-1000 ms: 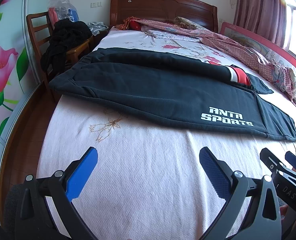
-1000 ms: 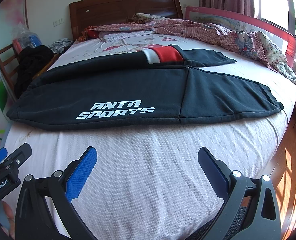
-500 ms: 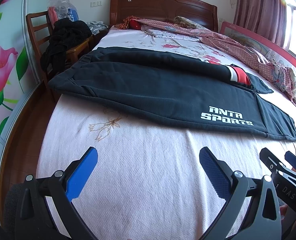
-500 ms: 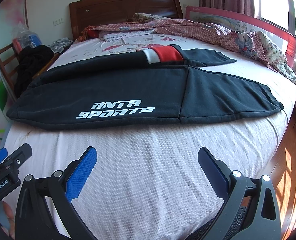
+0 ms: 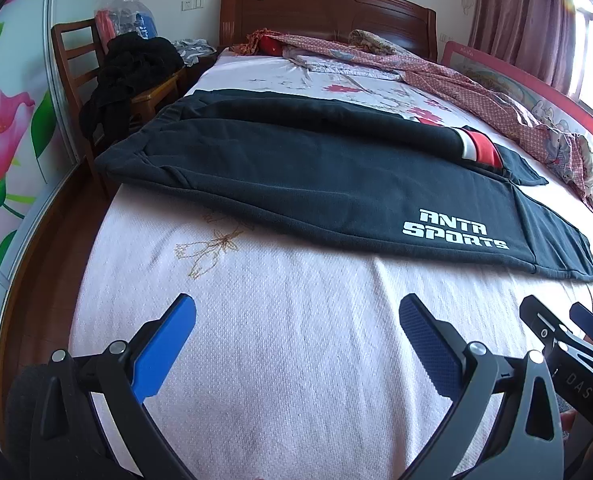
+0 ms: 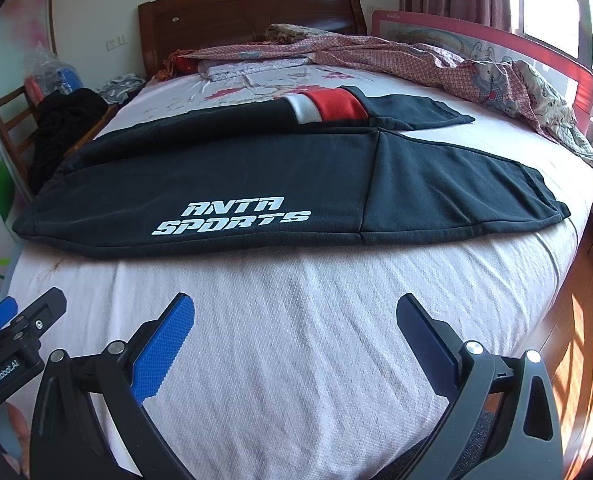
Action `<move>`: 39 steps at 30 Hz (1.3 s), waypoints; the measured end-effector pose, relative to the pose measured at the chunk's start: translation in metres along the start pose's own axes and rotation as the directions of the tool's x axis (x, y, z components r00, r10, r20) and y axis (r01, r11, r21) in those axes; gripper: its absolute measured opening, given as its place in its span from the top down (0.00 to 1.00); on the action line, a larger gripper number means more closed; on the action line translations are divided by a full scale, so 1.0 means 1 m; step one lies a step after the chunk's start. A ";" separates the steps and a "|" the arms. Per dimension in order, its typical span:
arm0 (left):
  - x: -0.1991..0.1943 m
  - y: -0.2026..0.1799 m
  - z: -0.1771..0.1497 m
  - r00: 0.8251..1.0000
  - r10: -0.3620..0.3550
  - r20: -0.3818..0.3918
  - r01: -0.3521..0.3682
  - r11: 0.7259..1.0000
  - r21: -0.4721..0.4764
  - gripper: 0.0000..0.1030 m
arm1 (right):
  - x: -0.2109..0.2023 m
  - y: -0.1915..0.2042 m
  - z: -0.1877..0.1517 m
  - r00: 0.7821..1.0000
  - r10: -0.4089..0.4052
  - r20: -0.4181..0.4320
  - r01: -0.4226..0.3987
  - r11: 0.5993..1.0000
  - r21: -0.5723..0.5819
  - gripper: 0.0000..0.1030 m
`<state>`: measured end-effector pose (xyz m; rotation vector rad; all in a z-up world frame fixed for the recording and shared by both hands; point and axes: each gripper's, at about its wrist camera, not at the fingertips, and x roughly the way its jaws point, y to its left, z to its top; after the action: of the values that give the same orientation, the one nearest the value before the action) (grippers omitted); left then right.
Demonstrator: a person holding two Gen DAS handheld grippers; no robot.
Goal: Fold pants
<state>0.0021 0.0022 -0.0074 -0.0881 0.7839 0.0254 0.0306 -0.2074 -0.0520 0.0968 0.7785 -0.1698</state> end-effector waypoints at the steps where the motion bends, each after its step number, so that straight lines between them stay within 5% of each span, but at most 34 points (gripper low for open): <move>1: 0.001 0.000 0.000 1.000 -0.001 -0.003 0.001 1.000 -0.002 0.02 | 0.001 0.000 0.000 1.000 0.001 -0.002 -0.001 1.000 0.000 0.03; 12: 0.008 0.010 0.007 0.999 -0.030 -0.042 0.028 0.998 -0.047 0.02 | 0.008 -0.007 0.002 0.987 0.148 -0.055 -0.142 0.986 0.092 0.03; 18: 0.002 0.029 0.027 1.000 -0.025 -0.011 0.024 0.996 -0.082 0.02 | 0.008 -0.007 0.001 0.988 0.143 -0.058 -0.137 0.985 0.101 0.03; 22: 0.010 0.049 0.045 0.990 -0.126 -0.056 0.116 0.982 -0.149 0.02 | 0.009 -0.008 0.000 0.988 0.138 -0.070 -0.131 0.986 0.105 0.03; 25: 0.029 0.070 0.057 0.957 -0.250 -0.147 0.207 0.944 -0.258 0.02 | 0.010 -0.008 0.000 0.988 0.137 -0.074 -0.129 0.986 0.104 0.03; 27: 0.044 0.090 0.063 0.926 -0.335 -0.174 0.247 0.887 -0.390 0.02 | 0.011 -0.007 0.000 0.988 0.133 -0.078 -0.125 0.987 0.099 0.03; 29: 0.068 0.108 0.061 0.870 -0.448 -0.207 0.275 0.788 -0.551 0.02 | 0.011 -0.006 0.000 0.988 0.129 -0.078 -0.122 0.988 0.092 0.03; 32: 0.099 0.136 0.050 0.803 -0.584 -0.116 0.303 0.569 -0.764 0.02 | 0.012 -0.003 0.000 0.990 0.118 -0.077 -0.112 0.991 0.076 0.03; 34: 0.116 0.146 0.041 0.789 -0.610 -0.076 0.279 0.465 -0.840 0.02 | 0.012 -0.003 -0.001 0.990 0.117 -0.078 -0.111 0.991 0.070 0.03; 35: 0.123 0.149 0.037 0.790 -0.610 -0.064 0.265 0.434 -0.861 0.02 | 0.012 -0.003 -0.001 0.990 0.118 -0.079 -0.113 0.991 0.070 0.03; 39: 0.140 0.144 0.018 0.812 -0.583 -0.036 0.225 0.369 -0.902 0.02 | 0.015 -0.003 -0.001 0.989 0.117 -0.088 -0.111 0.991 0.072 0.03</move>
<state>0.1059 0.1456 -0.1032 -1.3501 1.0315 -0.0825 0.0396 -0.2121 -0.0632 0.2138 0.8571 -0.0831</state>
